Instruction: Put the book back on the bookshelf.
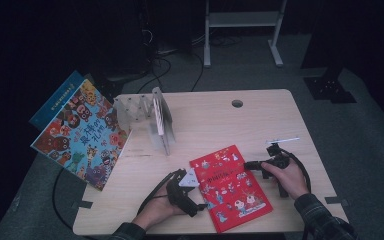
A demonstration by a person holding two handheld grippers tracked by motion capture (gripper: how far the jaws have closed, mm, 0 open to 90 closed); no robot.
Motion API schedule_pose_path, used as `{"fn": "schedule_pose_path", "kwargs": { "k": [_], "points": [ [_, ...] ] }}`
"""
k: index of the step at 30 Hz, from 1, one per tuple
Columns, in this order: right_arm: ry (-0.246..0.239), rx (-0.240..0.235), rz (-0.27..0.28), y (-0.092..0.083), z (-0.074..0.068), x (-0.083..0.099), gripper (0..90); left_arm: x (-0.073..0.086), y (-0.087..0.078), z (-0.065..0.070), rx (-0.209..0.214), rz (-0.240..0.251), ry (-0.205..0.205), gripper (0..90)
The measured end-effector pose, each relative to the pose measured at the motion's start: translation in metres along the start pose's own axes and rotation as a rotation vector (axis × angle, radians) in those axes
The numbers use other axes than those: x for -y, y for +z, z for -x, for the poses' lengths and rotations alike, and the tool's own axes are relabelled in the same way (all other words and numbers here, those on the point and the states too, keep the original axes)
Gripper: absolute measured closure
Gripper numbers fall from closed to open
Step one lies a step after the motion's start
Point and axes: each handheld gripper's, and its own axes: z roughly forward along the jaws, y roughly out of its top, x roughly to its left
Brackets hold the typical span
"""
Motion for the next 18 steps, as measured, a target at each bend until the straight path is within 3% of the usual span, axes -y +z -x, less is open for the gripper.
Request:
{"fn": "schedule_pose_path", "kwargs": {
  "k": [6,12,14,18],
  "points": [
    [-0.035,-0.007,0.024,-0.006,-0.006,-0.003,69.1,0.000,0.000,0.000,-0.001,0.000,-0.002,0.0],
    [-0.075,-0.056,0.064,-0.019,-0.018,-0.011,66.8,0.000,0.000,0.000,-0.002,0.001,-0.005,0.0],
    [-0.081,-0.079,0.066,-0.022,-0.022,-0.014,66.8,0.000,0.000,0.000,-0.003,0.000,-0.002,0.0],
    [-0.119,-0.077,0.040,-0.025,-0.028,-0.018,66.8,0.000,-0.001,-0.001,-0.003,-0.004,0.002,0.0]
  ]
}}
